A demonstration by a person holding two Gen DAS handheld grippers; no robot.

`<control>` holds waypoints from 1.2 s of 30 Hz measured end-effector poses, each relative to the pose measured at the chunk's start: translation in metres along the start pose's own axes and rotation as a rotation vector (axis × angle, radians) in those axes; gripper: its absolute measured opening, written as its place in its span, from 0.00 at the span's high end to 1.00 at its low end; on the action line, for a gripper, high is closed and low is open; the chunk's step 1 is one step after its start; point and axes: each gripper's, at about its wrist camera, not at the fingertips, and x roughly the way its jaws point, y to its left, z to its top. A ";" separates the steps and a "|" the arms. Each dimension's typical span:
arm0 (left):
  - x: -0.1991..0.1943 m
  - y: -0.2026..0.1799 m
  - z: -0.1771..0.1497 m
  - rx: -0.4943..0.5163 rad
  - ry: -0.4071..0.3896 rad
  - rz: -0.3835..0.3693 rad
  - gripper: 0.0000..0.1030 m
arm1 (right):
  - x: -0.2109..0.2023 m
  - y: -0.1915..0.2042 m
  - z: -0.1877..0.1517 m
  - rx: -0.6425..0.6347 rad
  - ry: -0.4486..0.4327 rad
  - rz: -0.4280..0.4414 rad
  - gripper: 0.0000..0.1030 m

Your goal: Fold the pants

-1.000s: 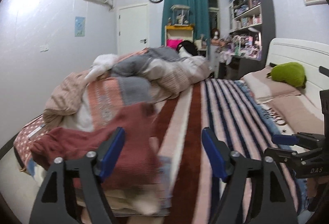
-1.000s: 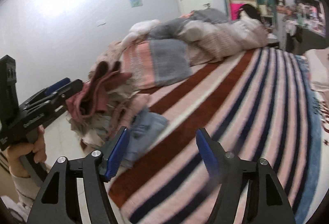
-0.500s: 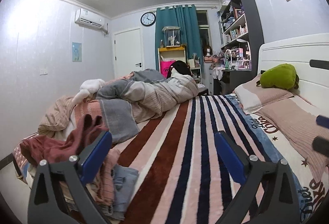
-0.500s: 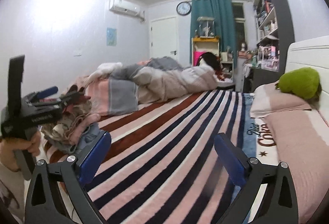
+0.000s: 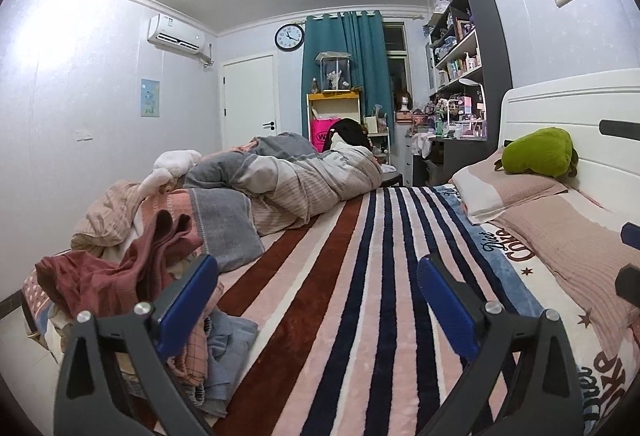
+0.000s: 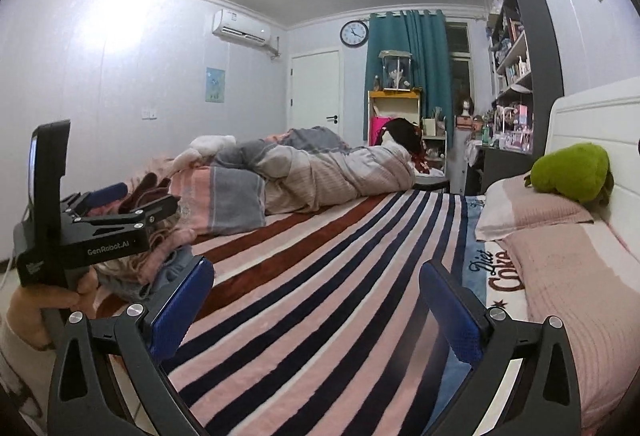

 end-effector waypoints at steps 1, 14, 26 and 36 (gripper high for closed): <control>-0.001 0.000 0.000 -0.001 -0.001 0.000 0.04 | -0.001 -0.001 0.000 0.004 -0.002 0.000 0.00; -0.003 0.000 -0.001 -0.001 0.002 0.000 0.04 | -0.005 -0.003 0.004 0.014 -0.005 -0.007 0.01; -0.008 -0.004 0.000 -0.002 -0.005 -0.006 0.04 | -0.004 0.000 0.006 0.027 -0.008 -0.030 0.00; -0.009 -0.006 0.001 -0.002 -0.006 -0.006 0.04 | -0.005 -0.001 0.003 0.041 -0.011 -0.040 0.00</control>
